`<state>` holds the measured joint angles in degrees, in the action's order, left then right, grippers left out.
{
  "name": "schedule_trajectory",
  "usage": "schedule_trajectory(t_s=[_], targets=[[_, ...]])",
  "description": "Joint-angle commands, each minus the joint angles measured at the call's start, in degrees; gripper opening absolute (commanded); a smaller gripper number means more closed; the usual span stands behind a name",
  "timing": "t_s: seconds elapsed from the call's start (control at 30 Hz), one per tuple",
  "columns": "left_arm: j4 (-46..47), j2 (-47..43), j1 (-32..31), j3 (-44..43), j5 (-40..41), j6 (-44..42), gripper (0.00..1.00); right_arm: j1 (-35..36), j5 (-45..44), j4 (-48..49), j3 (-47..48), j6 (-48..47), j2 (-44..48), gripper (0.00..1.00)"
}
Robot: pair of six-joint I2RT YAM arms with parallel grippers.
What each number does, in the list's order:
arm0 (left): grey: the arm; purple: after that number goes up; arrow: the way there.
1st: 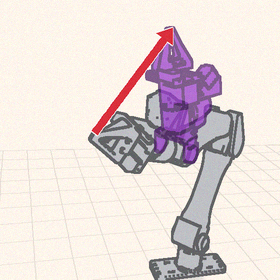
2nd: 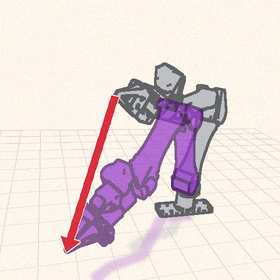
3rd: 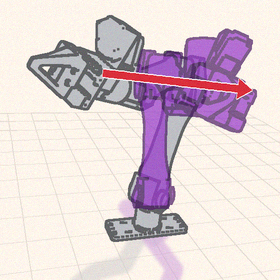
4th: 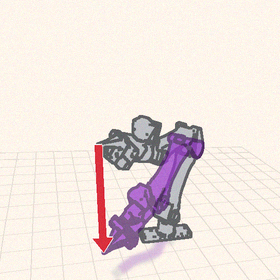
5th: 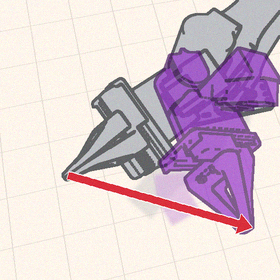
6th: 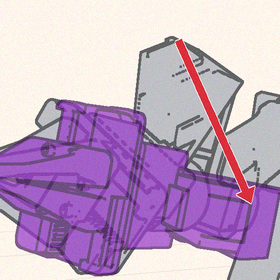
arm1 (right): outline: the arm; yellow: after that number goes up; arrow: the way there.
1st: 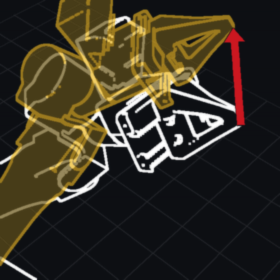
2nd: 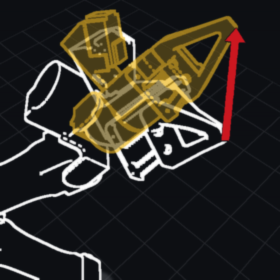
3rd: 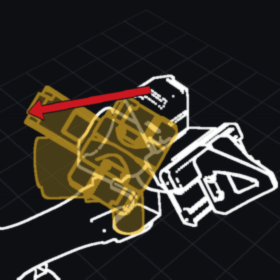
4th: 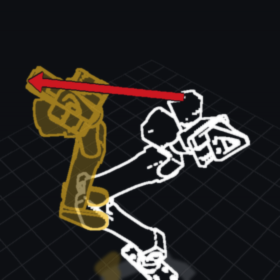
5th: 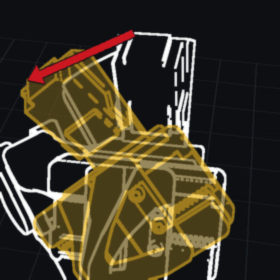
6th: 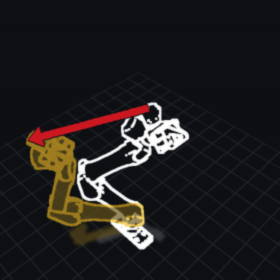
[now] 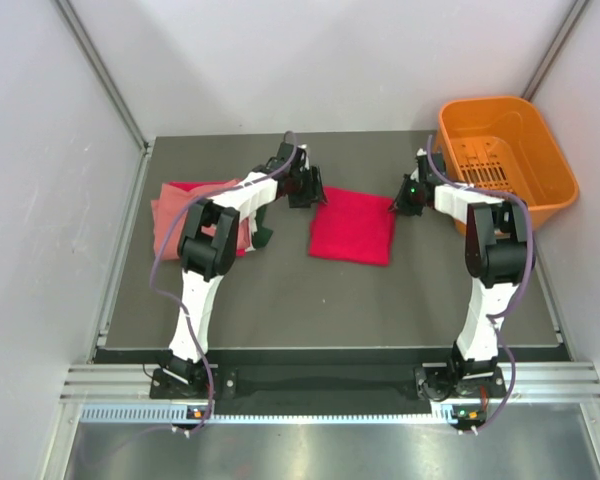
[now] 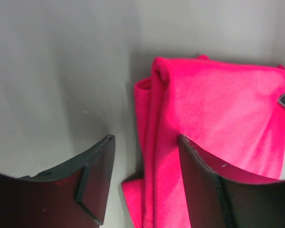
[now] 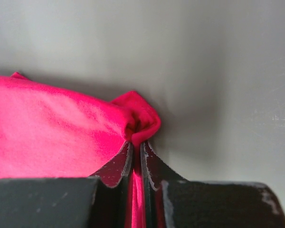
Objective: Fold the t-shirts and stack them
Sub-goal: Neatly place the folded tshirt to the corner
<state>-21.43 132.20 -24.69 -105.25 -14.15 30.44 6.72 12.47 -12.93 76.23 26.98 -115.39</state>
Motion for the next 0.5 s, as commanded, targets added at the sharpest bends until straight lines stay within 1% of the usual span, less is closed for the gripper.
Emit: schedule_trajectory(t_s=[0.0, 0.1, 0.27, 0.37, 0.4, 0.47], targets=[[0.95, 1.48, 0.52, -2.15, -0.97, 2.08, 0.59, 0.93, -0.96, 0.54, 2.7, -1.23, -1.15, 0.0], [-0.19, 2.09, 0.43, -2.33, -0.61, 3.22, 0.55, 1.01, -0.52, 0.53, 2.79, -1.23, -1.06, 0.0], [-0.01, 3.67, -0.27, -3.64, -1.93, 4.37, 0.57, 1.1, 0.54, 0.45, 2.44, -1.41, -1.06, 0.0], [-0.89, 5.87, -0.62, -6.1, -2.98, 4.72, 0.54, 1.1, 0.63, 0.71, 2.0, -1.76, -0.71, 0.0], [-0.81, 6.4, -0.71, -6.63, -3.42, 4.81, 0.52, 1.28, 0.54, 0.62, 2.08, -1.93, -0.62, 0.0], [-0.54, 7.63, -0.98, -7.6, -4.91, 5.25, 0.44, 2.15, -0.94, -0.16, 3.48, -2.81, -0.71, 0.0]])
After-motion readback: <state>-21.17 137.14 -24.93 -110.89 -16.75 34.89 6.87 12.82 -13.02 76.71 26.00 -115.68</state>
